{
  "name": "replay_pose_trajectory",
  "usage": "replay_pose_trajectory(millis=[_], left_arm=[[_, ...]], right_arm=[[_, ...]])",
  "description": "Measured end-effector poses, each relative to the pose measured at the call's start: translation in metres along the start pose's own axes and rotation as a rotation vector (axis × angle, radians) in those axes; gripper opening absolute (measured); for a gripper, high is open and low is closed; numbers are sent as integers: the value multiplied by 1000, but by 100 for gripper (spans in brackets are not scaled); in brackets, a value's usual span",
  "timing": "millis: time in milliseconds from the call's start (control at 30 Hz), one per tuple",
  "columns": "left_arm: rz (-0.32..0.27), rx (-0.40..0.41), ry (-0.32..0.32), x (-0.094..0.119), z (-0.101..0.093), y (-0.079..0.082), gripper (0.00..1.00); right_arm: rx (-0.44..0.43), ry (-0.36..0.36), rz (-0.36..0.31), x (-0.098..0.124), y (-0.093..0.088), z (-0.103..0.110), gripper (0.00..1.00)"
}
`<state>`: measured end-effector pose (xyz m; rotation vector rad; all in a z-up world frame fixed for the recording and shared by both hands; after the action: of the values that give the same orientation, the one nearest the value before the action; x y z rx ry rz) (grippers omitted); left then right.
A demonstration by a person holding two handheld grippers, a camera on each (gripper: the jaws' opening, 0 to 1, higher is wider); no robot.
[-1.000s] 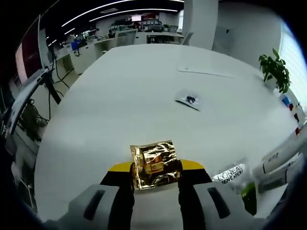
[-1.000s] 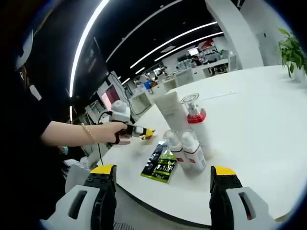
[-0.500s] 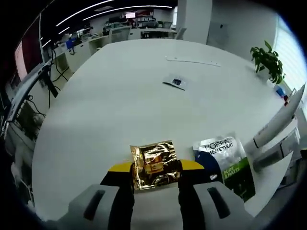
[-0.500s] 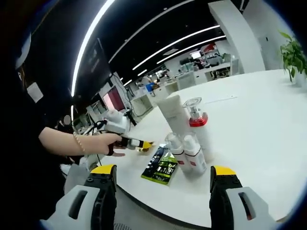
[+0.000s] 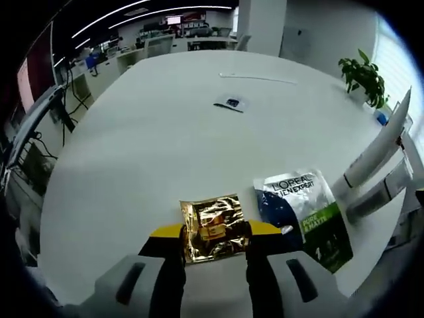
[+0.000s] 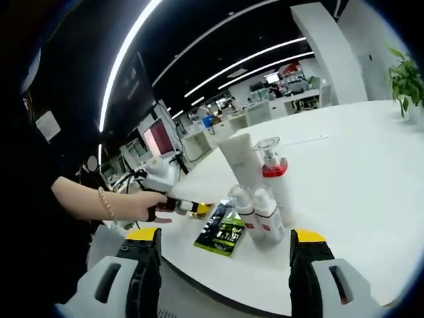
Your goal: Arrange the skincare products in the storage area until every visible bottle or jar stands upright without overlapping.
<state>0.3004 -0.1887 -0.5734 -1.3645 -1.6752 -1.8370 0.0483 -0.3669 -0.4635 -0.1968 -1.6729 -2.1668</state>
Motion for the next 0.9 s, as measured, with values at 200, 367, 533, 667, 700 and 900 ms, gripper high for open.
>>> replay_pose_trajectory(millis=[200,367,533,667,700,900], left_arm=[[-6,-22,-1,-3,0,-5,31],[-9,-28,-9,-3,-2,-5,31],[-11,-8,-9,-6,-2,-7,33],[-18,-26,-8,-7,-2,-8,33],[-17,-20,-9,-7,-2,-8,33],[-13,-4,-13,-7,0,-7,34]], right_arm=[[0,-6,-3,1,0,-1,85],[0,-11,-3,1,0,-1,85],[0,-13,-2,1,0,-1,85],[-2,-15,0,1,0,-2,85],[-1,-15,1,1,-1,-2,85],[0,-11,6,0,-2,-2,85]])
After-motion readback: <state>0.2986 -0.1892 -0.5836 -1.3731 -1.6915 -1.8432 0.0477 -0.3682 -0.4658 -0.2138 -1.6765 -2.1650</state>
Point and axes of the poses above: the point that each gripper's makers call its tool centre point, and the gripper's own axes: x roughly backward along the fingers, z roughly to its left, y roughly out of its top, the point moved 4 cm from there along x, roughly backward along the fingers, and after that the axes turned 10 degrees about x, right-handed, at the moved point
